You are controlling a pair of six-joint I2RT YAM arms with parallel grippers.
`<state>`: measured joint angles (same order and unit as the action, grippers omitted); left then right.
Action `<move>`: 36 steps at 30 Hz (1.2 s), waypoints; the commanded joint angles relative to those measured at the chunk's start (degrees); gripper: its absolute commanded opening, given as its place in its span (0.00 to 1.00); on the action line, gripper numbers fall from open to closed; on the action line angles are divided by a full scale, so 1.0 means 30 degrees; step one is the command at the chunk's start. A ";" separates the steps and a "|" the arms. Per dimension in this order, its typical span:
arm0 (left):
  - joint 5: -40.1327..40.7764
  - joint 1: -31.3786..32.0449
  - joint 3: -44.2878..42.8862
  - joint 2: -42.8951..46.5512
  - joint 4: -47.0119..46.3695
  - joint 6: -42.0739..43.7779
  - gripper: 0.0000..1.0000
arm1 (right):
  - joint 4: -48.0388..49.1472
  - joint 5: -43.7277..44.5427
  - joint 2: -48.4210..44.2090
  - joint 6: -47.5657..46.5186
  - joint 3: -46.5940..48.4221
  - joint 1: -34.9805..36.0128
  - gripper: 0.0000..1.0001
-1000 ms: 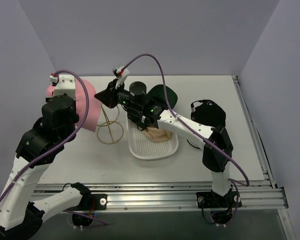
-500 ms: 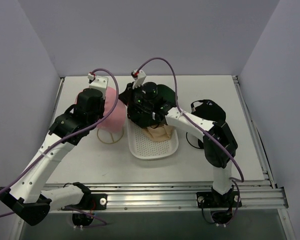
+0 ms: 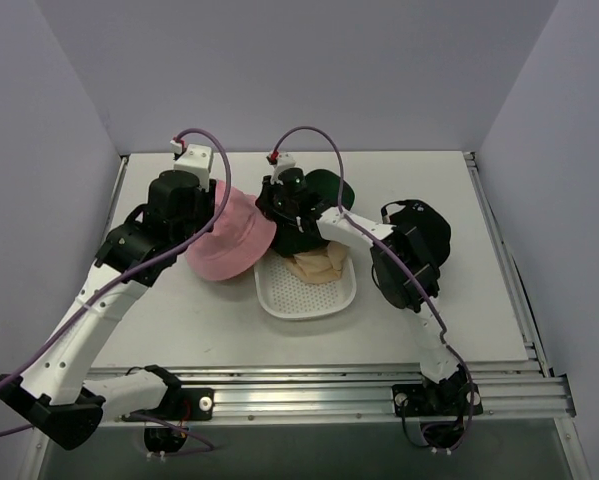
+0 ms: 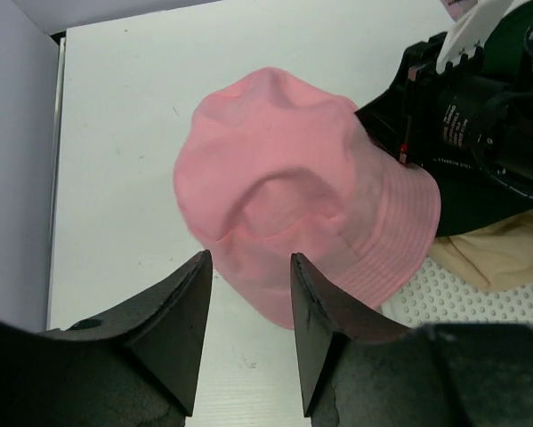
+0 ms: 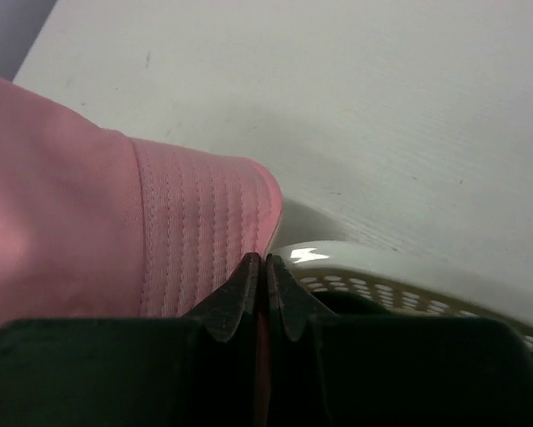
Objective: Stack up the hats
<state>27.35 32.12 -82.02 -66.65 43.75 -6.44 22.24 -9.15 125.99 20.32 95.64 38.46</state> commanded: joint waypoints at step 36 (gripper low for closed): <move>-0.3256 -0.1888 0.2613 -0.0047 -0.4062 -0.4915 0.53 | -0.2931 0.0383 0.4583 -0.0678 0.7262 0.2122 0.00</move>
<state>20.86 26.79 -74.32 -67.33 37.89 -20.80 13.78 -8.03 138.93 18.06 114.89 44.95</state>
